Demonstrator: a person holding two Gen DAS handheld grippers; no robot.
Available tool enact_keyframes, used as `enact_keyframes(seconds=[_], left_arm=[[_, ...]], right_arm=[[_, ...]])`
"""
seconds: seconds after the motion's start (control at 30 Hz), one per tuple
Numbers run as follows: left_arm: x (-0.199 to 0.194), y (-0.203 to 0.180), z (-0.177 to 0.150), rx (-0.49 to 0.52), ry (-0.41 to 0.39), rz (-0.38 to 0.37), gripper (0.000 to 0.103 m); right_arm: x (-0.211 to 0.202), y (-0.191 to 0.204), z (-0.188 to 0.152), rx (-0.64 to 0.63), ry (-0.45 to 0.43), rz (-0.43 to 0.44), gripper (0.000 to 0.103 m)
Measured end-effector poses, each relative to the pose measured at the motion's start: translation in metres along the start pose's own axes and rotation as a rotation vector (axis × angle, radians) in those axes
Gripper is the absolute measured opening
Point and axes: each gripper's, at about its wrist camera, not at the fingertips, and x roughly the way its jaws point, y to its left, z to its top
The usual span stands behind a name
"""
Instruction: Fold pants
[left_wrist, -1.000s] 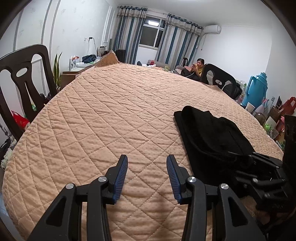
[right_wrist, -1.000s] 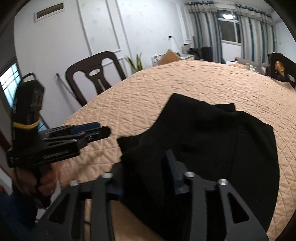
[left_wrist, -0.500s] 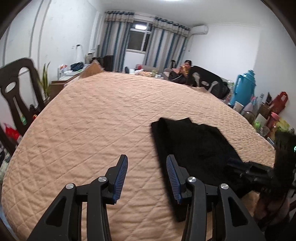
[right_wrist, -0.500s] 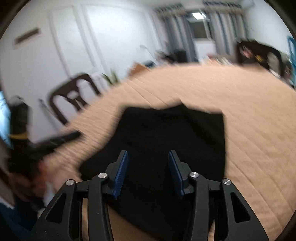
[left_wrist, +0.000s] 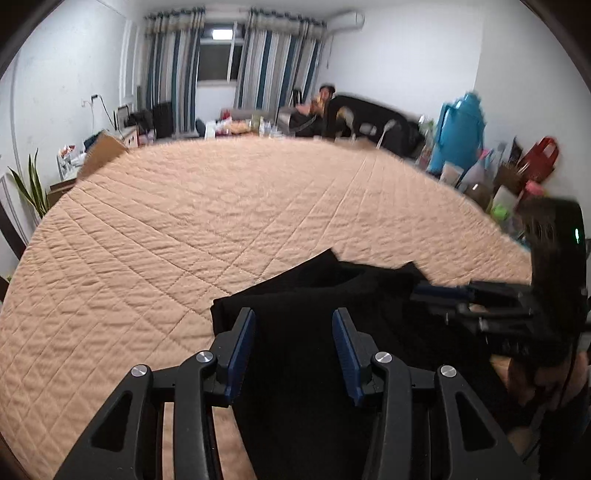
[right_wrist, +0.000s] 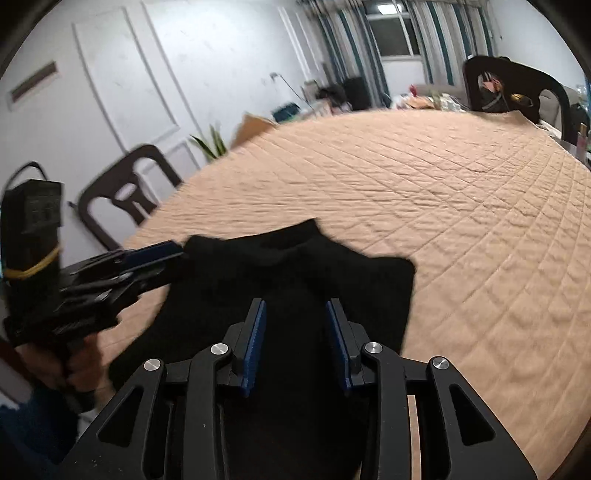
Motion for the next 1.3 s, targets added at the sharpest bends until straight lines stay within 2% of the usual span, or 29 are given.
enact_keyframes(seconds=[0.07, 0.13, 0.27, 0.37, 0.53, 0.67, 0.73, 0.8, 1.3], left_arm=[[0.014, 0.002, -0.001, 0.009, 0.039, 0.016, 0.05], [0.015, 0.003, -0.003, 0.009, 0.027, 0.007, 0.051], [0.004, 0.001, -0.011, 0.004, 0.008, 0.015, 0.051], [-0.013, 0.0, -0.021, -0.005, -0.005, 0.021, 0.051], [-0.041, -0.004, -0.044, -0.03, -0.031, -0.006, 0.051], [-0.053, -0.008, -0.067, -0.031, -0.021, 0.01, 0.051], [-0.057, -0.008, -0.077, -0.033, -0.029, 0.024, 0.051], [-0.06, -0.006, -0.08, -0.053, -0.038, 0.026, 0.051], [-0.058, -0.004, -0.082, -0.086, -0.048, 0.025, 0.055]], right_arm=[[0.009, -0.01, 0.008, 0.02, 0.003, -0.013, 0.013], [0.01, -0.021, 0.011, 0.068, -0.004, -0.006, 0.008], [-0.001, -0.019, 0.003, 0.079, -0.04, -0.006, 0.009], [-0.024, -0.012, -0.012, 0.04, -0.08, -0.04, 0.011], [-0.05, 0.009, -0.047, 0.003, -0.119, -0.029, 0.011], [-0.062, 0.029, -0.072, -0.06, -0.102, -0.035, 0.011], [-0.06, 0.038, -0.085, -0.114, -0.089, -0.079, 0.011], [-0.063, 0.042, -0.094, -0.141, -0.124, -0.109, 0.012], [-0.064, 0.034, -0.101, -0.1, -0.18, -0.084, 0.012]])
